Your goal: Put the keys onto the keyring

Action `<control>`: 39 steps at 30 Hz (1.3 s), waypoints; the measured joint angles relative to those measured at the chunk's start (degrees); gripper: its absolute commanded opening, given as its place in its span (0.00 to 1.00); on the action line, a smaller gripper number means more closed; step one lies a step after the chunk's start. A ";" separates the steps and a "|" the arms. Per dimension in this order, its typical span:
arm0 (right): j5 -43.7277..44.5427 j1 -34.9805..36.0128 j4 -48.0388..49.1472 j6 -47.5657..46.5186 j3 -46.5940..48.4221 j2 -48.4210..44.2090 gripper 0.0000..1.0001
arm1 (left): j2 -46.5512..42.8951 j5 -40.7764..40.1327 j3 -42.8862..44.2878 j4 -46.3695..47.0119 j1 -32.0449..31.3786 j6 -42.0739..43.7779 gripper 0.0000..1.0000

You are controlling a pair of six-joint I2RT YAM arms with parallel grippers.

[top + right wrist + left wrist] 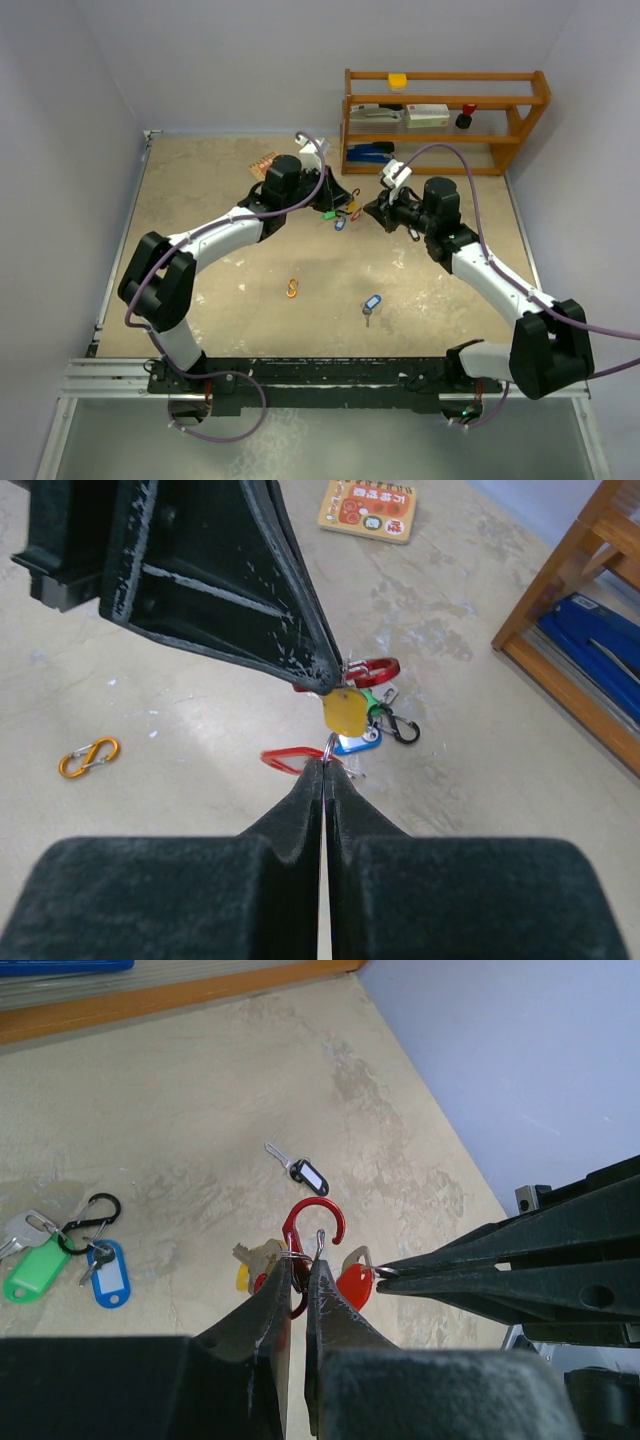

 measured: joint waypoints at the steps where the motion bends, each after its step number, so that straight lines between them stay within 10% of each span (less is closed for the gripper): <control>1: -0.57 -0.11 0.15 0.04 0.00 0.00 0.00 | 0.26 0.02 0.33 -0.33 -0.07 0.24 0.00; 39: -0.46 -0.15 1.27 -0.11 0.66 3.43 0.00 | 2.47 0.79 3.74 -6.34 -1.84 3.69 0.00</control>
